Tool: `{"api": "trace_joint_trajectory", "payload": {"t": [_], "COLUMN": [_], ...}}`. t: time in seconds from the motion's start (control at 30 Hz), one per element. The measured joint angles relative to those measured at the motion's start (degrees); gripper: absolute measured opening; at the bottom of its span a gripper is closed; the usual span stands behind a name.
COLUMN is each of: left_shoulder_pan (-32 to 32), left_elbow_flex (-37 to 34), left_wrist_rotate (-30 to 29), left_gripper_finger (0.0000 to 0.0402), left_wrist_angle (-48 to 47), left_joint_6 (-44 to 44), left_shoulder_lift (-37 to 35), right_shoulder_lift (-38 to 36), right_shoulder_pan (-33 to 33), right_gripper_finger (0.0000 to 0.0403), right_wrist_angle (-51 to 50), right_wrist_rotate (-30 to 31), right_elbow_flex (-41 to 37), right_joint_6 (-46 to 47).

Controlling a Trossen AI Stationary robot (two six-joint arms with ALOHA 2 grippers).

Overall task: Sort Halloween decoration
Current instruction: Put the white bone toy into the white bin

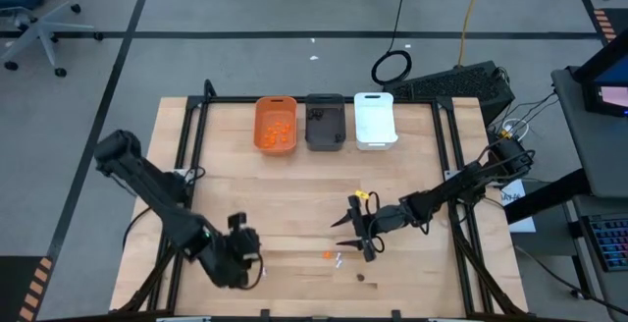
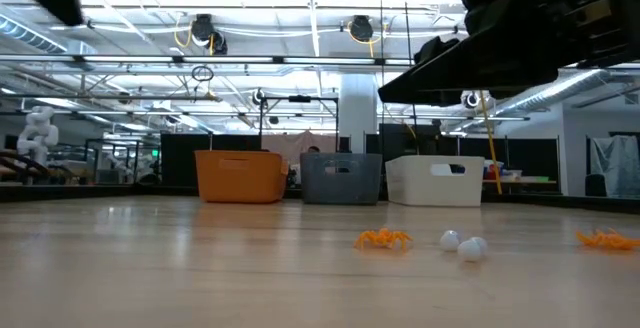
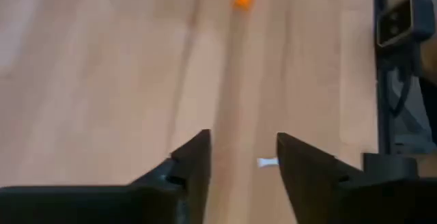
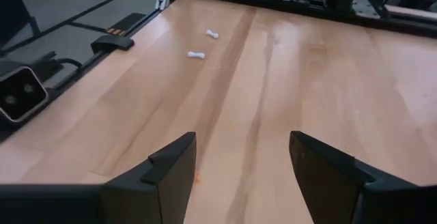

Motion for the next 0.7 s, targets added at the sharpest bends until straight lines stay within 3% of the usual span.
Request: {"api": "trace_joint_trajectory", "payload": {"t": [0.23, 0.7], "left_shoulder_pan": [-2.5, -6.8], "left_elbow_flex": [0.0, 0.0], "left_wrist_rotate": [-0.5, -1.7], "left_gripper_finger": [0.0246, 0.0253], "left_wrist_angle": [7.2, 13.9], "left_joint_6": [-0.5, -6.8], "left_shoulder_lift": [9.6, 19.5], "right_shoulder_lift": [0.0, 0.0], "right_shoulder_pan": [3.0, 5.4], "right_gripper_finger": [0.0219, 0.0219], "right_wrist_angle": [-0.6, 0.1], "right_wrist_rotate": [0.0, 3.1], "right_elbow_flex": [0.0, 0.0], "right_joint_6": [2.5, 2.4]}}
